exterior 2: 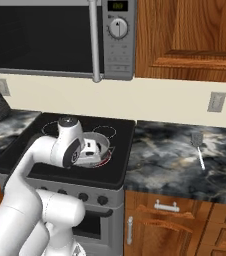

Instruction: Put the sweet potato and lime in the pot. Retrieve the spatula and lightly stir the vegetables in the pot.

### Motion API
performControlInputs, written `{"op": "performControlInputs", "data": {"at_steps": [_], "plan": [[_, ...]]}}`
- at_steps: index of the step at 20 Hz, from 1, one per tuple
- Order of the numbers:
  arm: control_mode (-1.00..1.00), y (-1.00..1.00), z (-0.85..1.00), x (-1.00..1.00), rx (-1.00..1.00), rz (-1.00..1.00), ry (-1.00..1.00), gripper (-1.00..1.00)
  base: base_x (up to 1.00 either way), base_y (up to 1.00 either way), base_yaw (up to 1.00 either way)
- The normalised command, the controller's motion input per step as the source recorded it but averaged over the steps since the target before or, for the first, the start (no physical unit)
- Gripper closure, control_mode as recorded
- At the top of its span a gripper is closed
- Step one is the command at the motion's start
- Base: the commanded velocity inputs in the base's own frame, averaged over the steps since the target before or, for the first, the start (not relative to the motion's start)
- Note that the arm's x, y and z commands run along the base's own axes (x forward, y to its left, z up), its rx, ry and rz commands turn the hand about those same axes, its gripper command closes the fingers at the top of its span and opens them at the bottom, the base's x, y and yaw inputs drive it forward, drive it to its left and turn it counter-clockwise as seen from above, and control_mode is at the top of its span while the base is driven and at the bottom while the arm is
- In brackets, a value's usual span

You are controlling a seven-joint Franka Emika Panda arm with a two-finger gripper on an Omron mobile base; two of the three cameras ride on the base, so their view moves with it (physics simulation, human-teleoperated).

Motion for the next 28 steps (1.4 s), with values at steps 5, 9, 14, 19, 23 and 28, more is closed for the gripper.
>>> {"op": "performControlInputs", "data": {"at_steps": [5,9,14,19,23,28], "plan": [[1.0,0.0,0.0,0.0,0.0,0.0,0.0,-1.0,-0.62,-0.53,-0.19],[1.0,0.0,0.0,0.0,0.0,0.0,0.0,-1.0,-0.11,-0.93,-0.21],[1.0,0.0,0.0,0.0,0.0,0.0,0.0,-1.0,0.14,-1.0,-0.06],[1.0,0.0,0.0,0.0,0.0,0.0,0.0,-1.0,0.42,-0.91,0.0],[1.0,0.0,0.0,0.0,0.0,0.0,0.0,-1.0,0.94,-0.16,-0.02],[1.0,0.0,0.0,0.0,0.0,0.0,0.0,-1.0,0.59,0.01,-0.03]]}}
